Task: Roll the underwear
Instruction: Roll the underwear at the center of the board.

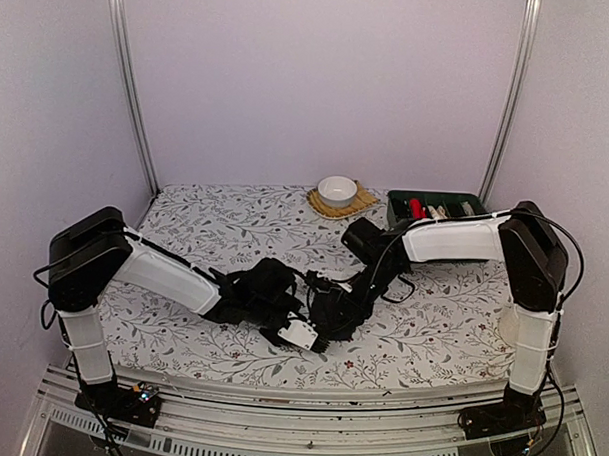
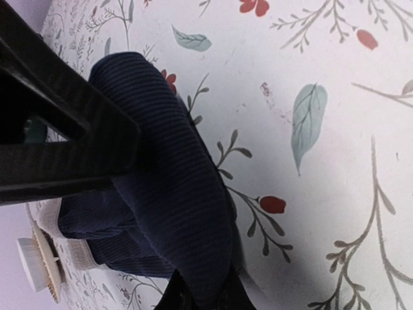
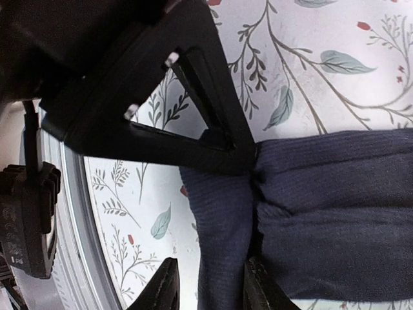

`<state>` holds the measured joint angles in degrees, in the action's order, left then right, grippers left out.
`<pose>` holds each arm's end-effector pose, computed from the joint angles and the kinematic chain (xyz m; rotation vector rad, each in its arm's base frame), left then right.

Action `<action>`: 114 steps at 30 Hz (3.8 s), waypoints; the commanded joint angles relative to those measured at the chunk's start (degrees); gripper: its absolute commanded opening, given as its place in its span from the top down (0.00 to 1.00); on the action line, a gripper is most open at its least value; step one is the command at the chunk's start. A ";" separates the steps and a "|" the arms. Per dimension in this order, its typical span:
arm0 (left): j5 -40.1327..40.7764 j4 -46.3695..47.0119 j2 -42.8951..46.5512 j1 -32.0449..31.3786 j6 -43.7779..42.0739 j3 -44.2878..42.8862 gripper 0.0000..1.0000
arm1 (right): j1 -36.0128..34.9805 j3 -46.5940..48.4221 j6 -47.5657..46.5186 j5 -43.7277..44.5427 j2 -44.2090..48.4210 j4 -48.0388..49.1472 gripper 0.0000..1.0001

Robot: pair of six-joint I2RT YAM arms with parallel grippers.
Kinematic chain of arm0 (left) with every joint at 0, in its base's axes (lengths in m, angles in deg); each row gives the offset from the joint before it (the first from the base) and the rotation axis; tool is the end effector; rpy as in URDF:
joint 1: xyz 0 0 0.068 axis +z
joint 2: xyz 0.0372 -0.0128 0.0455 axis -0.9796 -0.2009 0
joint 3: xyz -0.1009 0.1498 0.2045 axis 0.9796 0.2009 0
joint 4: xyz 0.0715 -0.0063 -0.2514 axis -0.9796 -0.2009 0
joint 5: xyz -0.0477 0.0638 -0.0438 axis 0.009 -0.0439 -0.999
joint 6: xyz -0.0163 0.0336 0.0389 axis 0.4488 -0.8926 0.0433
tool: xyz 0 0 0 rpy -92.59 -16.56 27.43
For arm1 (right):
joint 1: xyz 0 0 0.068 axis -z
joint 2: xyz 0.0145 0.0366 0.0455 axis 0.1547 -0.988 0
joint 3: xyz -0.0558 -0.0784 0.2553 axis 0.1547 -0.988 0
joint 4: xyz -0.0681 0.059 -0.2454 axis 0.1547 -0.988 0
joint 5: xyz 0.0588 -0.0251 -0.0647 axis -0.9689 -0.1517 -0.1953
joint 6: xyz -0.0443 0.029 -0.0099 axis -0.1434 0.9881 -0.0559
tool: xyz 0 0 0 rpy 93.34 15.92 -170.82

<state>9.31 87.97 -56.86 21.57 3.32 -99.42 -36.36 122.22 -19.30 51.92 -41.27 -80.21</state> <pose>0.1939 -0.3032 0.1140 2.1478 1.0346 -0.0163 0.2619 0.2931 0.1527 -1.7273 2.3343 0.9503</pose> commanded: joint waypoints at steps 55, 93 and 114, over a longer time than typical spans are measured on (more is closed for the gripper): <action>-33.99 -74.59 -34.98 14.92 16.02 -54.61 1.00 | -23.15 -27.74 -10.55 66.65 7.59 41.18 0.73; -20.83 3.85 24.07 16.73 -2.10 17.64 0.14 | -3.84 9.55 0.50 7.21 -7.80 -3.84 0.96; -4.16 13.60 8.09 4.45 -6.26 13.14 0.43 | -1.96 14.56 -3.74 -8.68 -13.82 -10.11 0.95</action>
<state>3.61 99.36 -47.59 27.98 -3.10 -85.59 -38.08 136.84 -22.36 45.19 -53.40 -88.62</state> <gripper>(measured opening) 0.580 0.071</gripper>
